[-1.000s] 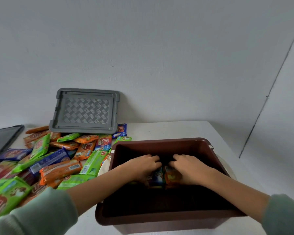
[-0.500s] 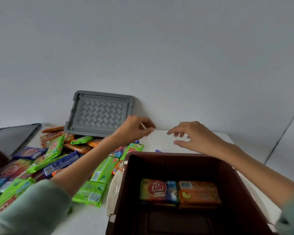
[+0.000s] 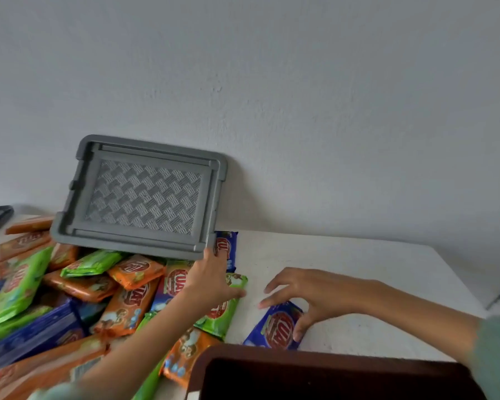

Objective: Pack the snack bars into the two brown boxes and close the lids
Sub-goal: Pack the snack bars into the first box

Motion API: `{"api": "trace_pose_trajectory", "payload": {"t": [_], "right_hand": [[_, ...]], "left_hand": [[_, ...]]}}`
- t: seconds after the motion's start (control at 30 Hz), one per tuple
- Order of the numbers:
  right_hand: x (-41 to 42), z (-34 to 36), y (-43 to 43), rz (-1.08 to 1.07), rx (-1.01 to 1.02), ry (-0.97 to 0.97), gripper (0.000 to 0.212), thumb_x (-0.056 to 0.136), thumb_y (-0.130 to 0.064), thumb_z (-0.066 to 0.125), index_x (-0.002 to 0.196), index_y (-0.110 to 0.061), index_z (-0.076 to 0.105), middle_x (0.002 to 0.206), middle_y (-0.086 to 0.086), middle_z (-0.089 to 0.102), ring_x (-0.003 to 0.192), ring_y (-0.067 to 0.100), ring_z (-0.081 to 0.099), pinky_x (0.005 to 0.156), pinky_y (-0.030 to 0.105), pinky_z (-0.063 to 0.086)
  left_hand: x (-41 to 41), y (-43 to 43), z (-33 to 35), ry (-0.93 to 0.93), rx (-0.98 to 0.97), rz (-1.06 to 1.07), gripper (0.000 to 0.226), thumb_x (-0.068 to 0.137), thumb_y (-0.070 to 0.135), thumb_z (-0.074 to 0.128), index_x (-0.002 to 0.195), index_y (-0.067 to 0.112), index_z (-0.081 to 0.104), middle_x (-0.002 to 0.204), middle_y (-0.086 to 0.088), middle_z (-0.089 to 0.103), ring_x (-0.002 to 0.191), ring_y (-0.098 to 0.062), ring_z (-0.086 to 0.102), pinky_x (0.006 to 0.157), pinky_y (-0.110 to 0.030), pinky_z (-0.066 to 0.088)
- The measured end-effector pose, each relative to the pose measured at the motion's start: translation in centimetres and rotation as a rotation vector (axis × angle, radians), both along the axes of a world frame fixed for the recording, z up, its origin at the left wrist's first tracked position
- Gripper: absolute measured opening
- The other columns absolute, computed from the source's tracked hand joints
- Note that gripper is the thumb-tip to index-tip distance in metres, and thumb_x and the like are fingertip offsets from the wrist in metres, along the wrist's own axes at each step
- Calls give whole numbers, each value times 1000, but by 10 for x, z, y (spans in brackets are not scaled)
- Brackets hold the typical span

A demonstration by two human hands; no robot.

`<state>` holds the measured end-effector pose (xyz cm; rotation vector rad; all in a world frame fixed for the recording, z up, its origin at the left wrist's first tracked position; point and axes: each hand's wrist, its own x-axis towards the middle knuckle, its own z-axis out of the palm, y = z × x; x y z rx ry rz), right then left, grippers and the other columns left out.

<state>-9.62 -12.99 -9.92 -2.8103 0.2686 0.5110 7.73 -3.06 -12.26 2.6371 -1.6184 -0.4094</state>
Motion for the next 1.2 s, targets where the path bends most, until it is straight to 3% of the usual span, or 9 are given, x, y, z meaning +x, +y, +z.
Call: {"api": "trace_pose_trajectory", "payload": {"t": [0.1, 0.33, 0.57, 0.73, 0.87, 1.0, 1.1, 1.2], "right_hand": [[3, -10, -7, 22, 99, -14, 62, 82, -38, 67, 138, -40, 40, 148, -8, 30, 134, 7, 23, 106, 23, 27], [0, -13, -7, 75, 183, -10, 61, 81, -35, 69, 136, -41, 42, 143, -11, 33, 128, 2, 25, 98, 10, 24], [5, -8, -11, 79, 24, 43, 65, 77, -32, 72, 135, -42, 44, 131, -8, 40, 118, 6, 35, 87, 15, 32], [-9, 2, -37, -43, -192, 88, 71, 77, -28, 72, 138, -38, 38, 133, -8, 42, 120, 8, 40, 81, 18, 32], [-12, -3, -32, -26, -165, 143, 82, 74, -28, 75, 142, -39, 30, 141, -8, 36, 128, 12, 34, 90, 24, 35], [-13, -8, -30, 7, -192, 135, 82, 76, -28, 73, 143, -41, 27, 146, -7, 31, 131, 14, 32, 98, 29, 35], [-14, -9, -31, 10, -192, 99, 78, 78, -27, 71, 142, -41, 29, 144, -7, 34, 129, 14, 35, 95, 27, 35], [-12, -9, -31, 11, -224, 87, 75, 79, -30, 70, 142, -40, 31, 133, -5, 42, 118, 14, 42, 84, 24, 35]], "left_hand": [[1, -7, -9, -53, 27, -19, 99, 64, 62, 69, 138, 14, 23, 142, -13, 26, 117, -28, 48, 94, -32, 48], [9, -11, -13, -6, -50, -85, 93, 61, 58, 74, 128, 15, 28, 126, -6, 37, 108, -22, 49, 85, -26, 47], [2, -4, -8, 44, -111, -200, 79, 65, 47, 75, 125, 17, 33, 124, -2, 35, 103, -19, 48, 82, -24, 44], [-18, -1, -6, 162, -180, -365, 67, 72, 30, 74, 127, 19, 37, 126, 5, 34, 89, -5, 40, 75, -15, 34], [-25, -5, -8, 116, -186, -271, 69, 76, 37, 70, 134, 19, 36, 133, 1, 34, 109, -15, 46, 89, -23, 43], [-30, 4, -14, 16, -103, -232, 76, 84, 46, 59, 145, 22, 21, 149, -2, 18, 134, -27, 28, 105, -37, 39], [-34, 11, -21, -31, -110, -218, 75, 89, 48, 49, 148, 24, 8, 152, -1, 6, 136, -28, 20, 105, -42, 38], [-31, 10, -22, -23, -118, -248, 71, 90, 45, 49, 147, 24, 14, 148, 0, 17, 133, -26, 22, 106, -41, 36]]}}
